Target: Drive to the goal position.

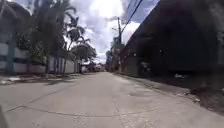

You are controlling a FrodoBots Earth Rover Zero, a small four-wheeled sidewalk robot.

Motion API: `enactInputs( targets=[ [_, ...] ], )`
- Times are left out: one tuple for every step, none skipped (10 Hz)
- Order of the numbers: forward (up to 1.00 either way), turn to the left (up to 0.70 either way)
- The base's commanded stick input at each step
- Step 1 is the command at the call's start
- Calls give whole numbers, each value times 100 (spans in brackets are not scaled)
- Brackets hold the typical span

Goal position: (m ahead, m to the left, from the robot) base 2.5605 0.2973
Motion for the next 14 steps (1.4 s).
enactInputs(
  targets=[
    [50,-9],
    [50,-9],
    [50,-9],
    [50,-9],
    [50,-9],
    [50,-9],
    [50,-9],
    [50,-9],
    [50,-9],
    [50,-9],
    [50,-9],
    [50,-9],
    [50,-9],
    [50,-9]
  ],
)
